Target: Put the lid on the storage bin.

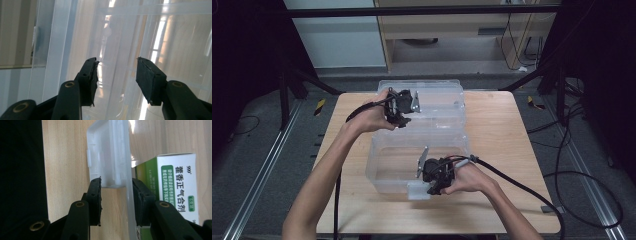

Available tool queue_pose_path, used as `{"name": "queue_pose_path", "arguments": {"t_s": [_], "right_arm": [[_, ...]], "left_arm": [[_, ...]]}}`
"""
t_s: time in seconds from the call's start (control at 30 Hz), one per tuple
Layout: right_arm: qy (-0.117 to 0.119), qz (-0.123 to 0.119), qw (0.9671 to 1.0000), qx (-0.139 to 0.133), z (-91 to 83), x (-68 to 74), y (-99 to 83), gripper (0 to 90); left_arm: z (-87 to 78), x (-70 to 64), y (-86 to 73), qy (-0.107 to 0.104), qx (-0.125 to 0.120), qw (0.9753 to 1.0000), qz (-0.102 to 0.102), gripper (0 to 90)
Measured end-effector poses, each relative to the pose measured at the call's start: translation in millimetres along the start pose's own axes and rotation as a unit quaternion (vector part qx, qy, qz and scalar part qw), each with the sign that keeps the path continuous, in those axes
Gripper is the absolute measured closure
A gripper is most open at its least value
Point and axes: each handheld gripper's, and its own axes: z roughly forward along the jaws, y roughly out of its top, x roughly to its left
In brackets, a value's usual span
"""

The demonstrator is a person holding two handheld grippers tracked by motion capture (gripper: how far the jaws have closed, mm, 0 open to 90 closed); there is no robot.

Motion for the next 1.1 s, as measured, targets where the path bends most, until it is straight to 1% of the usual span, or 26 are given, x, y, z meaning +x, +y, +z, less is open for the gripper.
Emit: {"name": "queue_pose_path", "arguments": {"t_s": [0.17,0.2,0.33,0.47,0.5,0.53,0.57,0.7,0.73,0.93,1.0,1.1], "right_arm": [[0.000,0.001,1.0000,0.001,0.0,-0.2,0.0,63.3],[0.000,-0.003,1.0000,-0.001,0.2,-0.7,0.0,63.3],[0.000,-0.003,1.0000,-0.001,0.2,-0.8,0.0,63.4],[0.000,0.001,1.0000,-0.001,0.1,-0.2,0.2,63.3],[0.000,0.001,1.0000,-0.001,0.1,-0.2,0.2,63.3],[0.000,0.001,1.0000,-0.001,0.1,-0.1,0.2,63.3],[0.000,0.001,1.0000,0.000,0.1,-0.1,0.2,63.4],[0.000,0.001,1.0000,0.000,0.2,-0.2,0.3,63.3],[0.000,0.002,1.0000,0.000,0.1,-0.1,0.4,63.3],[0.000,0.002,1.0000,0.000,0.1,0.1,0.4,63.3],[0.000,0.002,1.0000,0.000,0.0,0.1,0.4,63.4],[0.000,-0.001,1.0000,-0.002,0.4,-0.1,0.4,63.4]], "left_arm": [[4.6,0.1,1.6,0.001,0.005,1.0000,0.007,54.9],[5.1,0.1,1.8,0.000,0.007,0.9999,0.008,55.8],[7.3,-0.4,2.2,-0.002,0.019,0.9997,0.017,58.5],[8.2,-0.1,2.0,-0.001,0.022,0.9995,0.021,61.5],[9.1,-0.2,1.6,0.001,0.019,0.9996,0.021,62.0],[9.2,-0.1,1.6,0.002,0.021,0.9995,0.022,62.7],[8.7,0.2,1.8,0.001,0.027,0.9993,0.024,63.2],[9.9,0.7,0.1,0.002,0.030,0.9992,0.027,66.3],[9.5,1.0,0.1,0.000,0.035,0.9990,0.029,67.0],[10.5,-0.1,1.3,-0.004,0.038,0.9986,0.037,72.3],[10.8,-0.7,1.5,-0.006,0.038,0.9986,0.036,74.5],[11.0,-1.0,1.8,-0.008,0.040,0.9986,0.036,75.2]]}}
